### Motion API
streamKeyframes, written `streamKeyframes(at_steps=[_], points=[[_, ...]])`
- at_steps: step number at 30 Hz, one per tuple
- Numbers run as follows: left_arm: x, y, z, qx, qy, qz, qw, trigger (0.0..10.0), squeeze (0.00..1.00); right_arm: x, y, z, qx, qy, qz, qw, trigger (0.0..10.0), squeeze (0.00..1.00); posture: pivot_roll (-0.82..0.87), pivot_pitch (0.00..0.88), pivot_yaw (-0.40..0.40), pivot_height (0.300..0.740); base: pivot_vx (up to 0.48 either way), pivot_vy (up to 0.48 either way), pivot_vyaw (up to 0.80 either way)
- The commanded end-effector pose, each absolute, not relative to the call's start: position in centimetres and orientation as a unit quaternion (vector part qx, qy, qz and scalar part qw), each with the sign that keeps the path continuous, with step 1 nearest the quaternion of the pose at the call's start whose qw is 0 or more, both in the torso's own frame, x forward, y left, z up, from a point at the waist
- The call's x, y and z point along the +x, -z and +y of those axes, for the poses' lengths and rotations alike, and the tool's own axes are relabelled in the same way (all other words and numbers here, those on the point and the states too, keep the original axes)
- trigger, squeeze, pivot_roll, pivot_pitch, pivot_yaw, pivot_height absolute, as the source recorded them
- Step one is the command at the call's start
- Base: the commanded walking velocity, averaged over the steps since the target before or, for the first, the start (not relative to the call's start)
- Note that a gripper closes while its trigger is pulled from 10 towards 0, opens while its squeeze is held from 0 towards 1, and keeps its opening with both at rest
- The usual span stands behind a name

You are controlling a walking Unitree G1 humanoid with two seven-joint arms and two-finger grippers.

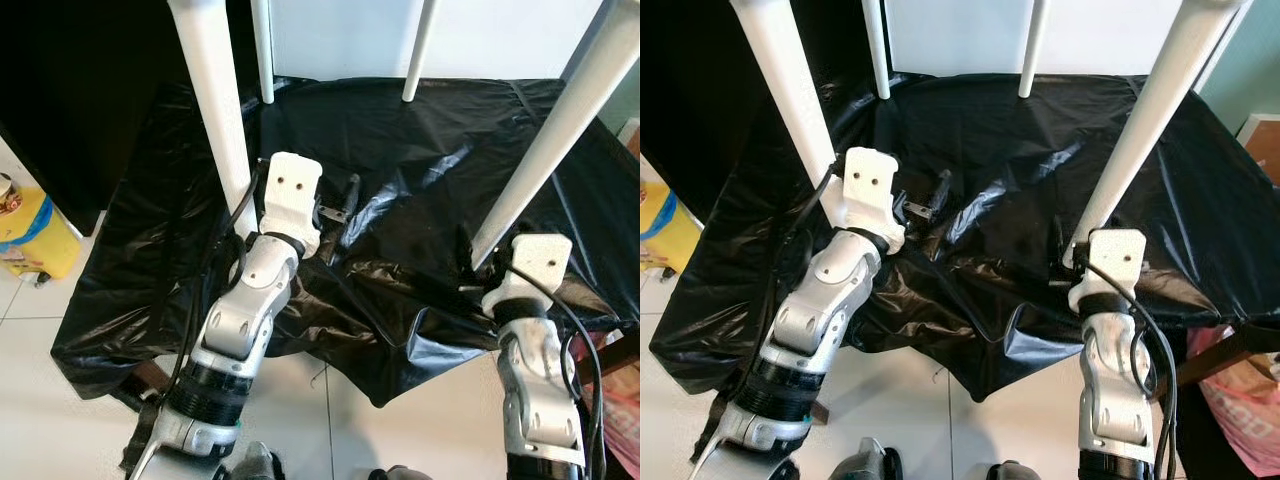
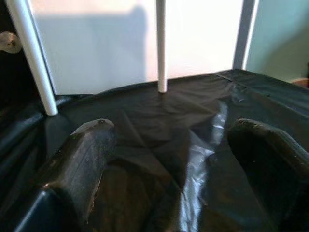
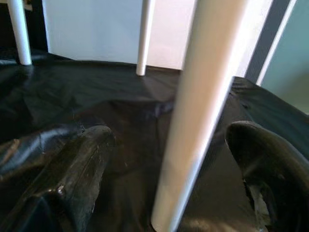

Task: Building children table

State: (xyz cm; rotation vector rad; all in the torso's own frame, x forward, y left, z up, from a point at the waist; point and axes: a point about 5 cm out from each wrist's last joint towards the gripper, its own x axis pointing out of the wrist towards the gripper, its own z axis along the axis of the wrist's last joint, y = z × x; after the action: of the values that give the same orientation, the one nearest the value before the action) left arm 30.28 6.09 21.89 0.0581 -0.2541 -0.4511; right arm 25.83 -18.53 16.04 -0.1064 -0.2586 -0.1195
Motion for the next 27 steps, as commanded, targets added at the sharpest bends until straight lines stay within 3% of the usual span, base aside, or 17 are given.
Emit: streamKeyframes(at_steps=[1,6,17,27], points=[[29.1,-20.6,5.9,0.053,0.247,-0.133,0.958,10.0,0.0,25.3,-15.3,-18.0,-0.055,0.031,-0.129,0.99,10.0,0.0,0.03,0.066,-0.062,0.74,0.0,0.0,0.0],[26.9,-18.9,6.6,0.065,0.265,-0.141,0.952,10.0,0.0,23.9,-14.2,-17.8,-0.085,-0.026,-0.134,0.987,10.0,0.0,0.04,0.066,-0.068,0.74,0.0,0.0,0.0],[23.6,-16.2,8.9,0.049,0.301,-0.127,0.944,10.0,0.0,21.5,-12.3,-17.9,-0.072,-0.125,-0.112,0.983,10.0,0.0,0.04,0.071,-0.065,0.74,0.0,0.0,0.0],[20.6,-13.9,10.8,0.056,0.343,-0.09,0.933,10.0,0.0,18.7,-10.9,-19.2,-0.094,-0.156,-0.087,0.979,10.0,0.0,0.02,0.099,-0.039,0.74,0.0,0.0,0.0]])
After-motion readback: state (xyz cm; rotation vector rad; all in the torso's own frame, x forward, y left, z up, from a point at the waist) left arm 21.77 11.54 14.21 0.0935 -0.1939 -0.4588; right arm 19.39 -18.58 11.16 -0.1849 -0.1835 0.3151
